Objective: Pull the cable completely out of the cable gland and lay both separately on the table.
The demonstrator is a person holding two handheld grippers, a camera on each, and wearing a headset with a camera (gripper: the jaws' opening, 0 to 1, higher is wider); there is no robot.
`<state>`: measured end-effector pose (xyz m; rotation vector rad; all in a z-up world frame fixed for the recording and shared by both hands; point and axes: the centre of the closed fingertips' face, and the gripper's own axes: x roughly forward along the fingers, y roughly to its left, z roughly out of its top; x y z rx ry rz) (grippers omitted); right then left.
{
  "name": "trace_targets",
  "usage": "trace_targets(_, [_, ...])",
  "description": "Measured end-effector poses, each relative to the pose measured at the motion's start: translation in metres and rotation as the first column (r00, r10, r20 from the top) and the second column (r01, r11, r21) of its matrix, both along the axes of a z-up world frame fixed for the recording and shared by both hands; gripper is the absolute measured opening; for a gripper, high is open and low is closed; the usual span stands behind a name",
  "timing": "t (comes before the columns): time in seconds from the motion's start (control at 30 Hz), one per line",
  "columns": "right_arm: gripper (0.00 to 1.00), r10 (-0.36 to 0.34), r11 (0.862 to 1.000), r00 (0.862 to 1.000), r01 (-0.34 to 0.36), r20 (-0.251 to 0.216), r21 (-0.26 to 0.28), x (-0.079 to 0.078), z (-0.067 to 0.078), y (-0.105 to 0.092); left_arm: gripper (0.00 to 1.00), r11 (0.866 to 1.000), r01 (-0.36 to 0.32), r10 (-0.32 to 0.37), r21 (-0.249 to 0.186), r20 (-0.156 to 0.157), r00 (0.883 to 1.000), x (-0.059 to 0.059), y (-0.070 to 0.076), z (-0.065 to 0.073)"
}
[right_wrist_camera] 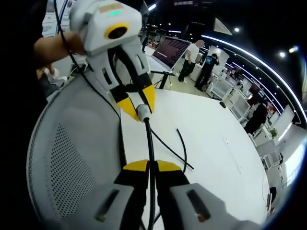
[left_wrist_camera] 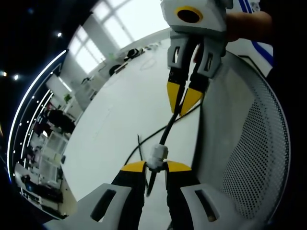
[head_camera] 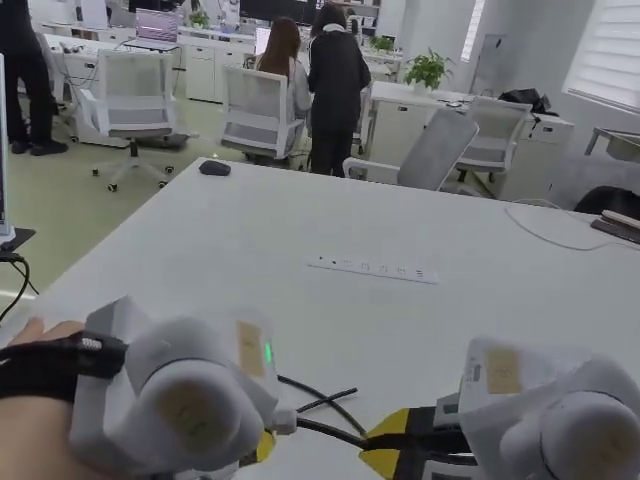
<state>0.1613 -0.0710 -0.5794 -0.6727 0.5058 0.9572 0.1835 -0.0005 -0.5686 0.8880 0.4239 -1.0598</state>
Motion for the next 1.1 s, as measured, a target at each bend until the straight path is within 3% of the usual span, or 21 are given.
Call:
trace_targets(0.33, [0.03,-0.101,0.988,0.994,0.096,-0.031,-0.121,0.008,-0.027,-0.045,0.16,1.0,-0.017,0.017,0.006,0.009,1.0,0.004,0.008,0.003])
trace_targets(0.5, [0.03,-0.145,0.977,0.988,0.134,-0.056,-0.169,0.008,-0.039,-0.056,0.16,1.0,-0.022,0.022,0.007,0.01,1.0,0.004,0.011,0.004])
trace_targets(0.6, [0.05,-0.146,0.975,0.987,0.132,-0.064,-0.179,0.008,-0.038,-0.049,0.16,1.0,-0.026,0.026,0.011,0.011,1.0,0.005,0.011,0.003])
trace_targets(0.67, [0.21,-0.128,0.982,0.989,0.116,-0.077,-0.152,0.007,-0.034,-0.038,0.16,1.0,-0.023,0.023,0.006,0.003,1.0,0.004,0.01,0.003])
trace_targets(0.73, [0.27,-0.107,0.992,0.992,0.103,-0.06,-0.073,0.011,-0.021,-0.018,0.16,1.0,-0.014,0.014,0.001,0.003,1.0,0.002,0.006,0.003])
trace_targets(0.83, [0.23,-0.034,0.997,0.998,0.037,-0.044,0.071,0.008,0.003,0.018,0.16,1.0,-0.006,0.006,0.005,0.0,1.0,0.0,0.003,0.001])
trace_targets(1.0, [0.18,0.028,0.975,0.999,-0.024,-0.017,0.222,0.001,0.029,0.051,0.16,1.0,0.01,-0.01,0.01,-0.005,1.0,-0.005,-0.002,-0.002])
trace_targets(1.1, [0.09,0.045,0.978,0.999,-0.041,-0.016,0.205,-0.001,0.026,0.054,0.16,1.0,0.018,-0.018,0.011,-0.006,1.0,-0.008,-0.004,-0.003])
